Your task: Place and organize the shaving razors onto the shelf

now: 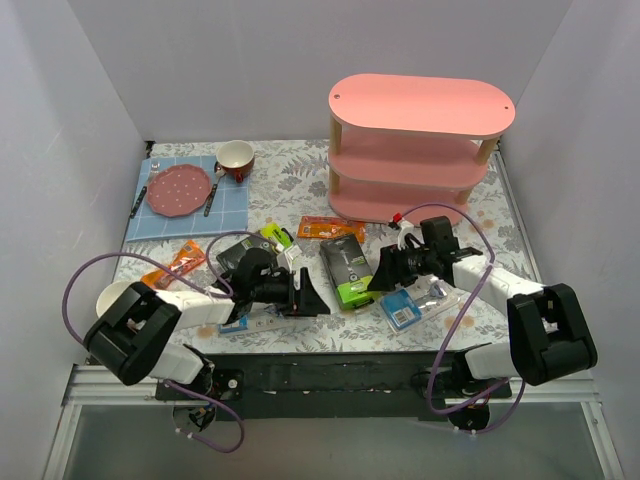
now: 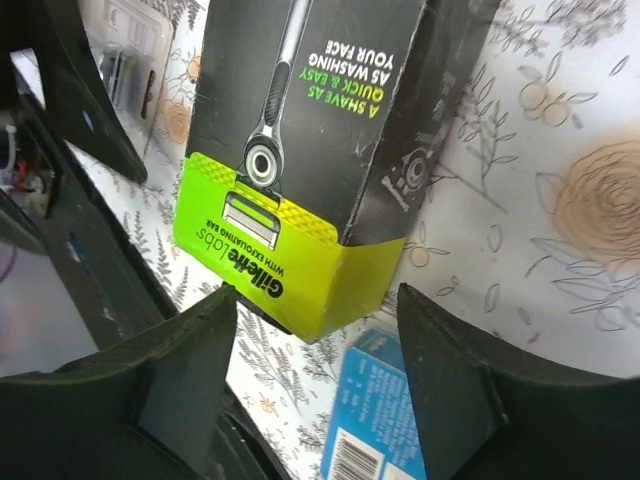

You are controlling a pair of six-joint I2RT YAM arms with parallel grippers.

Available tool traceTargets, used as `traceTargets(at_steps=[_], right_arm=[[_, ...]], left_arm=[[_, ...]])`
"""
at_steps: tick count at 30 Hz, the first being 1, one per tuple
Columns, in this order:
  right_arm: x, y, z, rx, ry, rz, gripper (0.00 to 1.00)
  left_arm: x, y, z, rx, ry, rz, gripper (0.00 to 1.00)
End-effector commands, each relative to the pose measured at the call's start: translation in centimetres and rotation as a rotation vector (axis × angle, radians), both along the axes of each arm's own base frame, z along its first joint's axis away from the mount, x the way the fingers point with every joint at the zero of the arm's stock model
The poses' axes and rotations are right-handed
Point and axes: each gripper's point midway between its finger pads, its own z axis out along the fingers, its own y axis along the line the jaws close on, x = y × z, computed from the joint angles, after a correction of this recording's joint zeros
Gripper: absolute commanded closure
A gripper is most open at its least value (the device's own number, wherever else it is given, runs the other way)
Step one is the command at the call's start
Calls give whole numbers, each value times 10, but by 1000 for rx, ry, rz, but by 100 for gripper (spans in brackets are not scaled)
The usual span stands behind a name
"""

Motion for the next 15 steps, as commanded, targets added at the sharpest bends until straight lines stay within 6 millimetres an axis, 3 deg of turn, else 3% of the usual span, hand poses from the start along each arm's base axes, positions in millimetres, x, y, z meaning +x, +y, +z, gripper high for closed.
traceTargets(at_steps=[1, 3, 6, 12, 15], right_arm=[[-13, 8, -5, 76, 114, -39, 32], [-20, 11, -7, 103, 154, -37, 35], [-34, 17, -11, 133, 221, -25, 38], [-30, 26, 3, 208, 207, -25, 38], [-30, 29, 7, 233, 219, -34, 38]], left_arm=[[-15, -27, 18, -103, 22, -43, 37], [-11, -37, 13, -88, 55, -33, 47], [-8, -50, 0, -56, 113, -3, 43], [6, -62, -26, 23, 163, 63, 39], [15, -70, -26, 21, 160, 64, 42]])
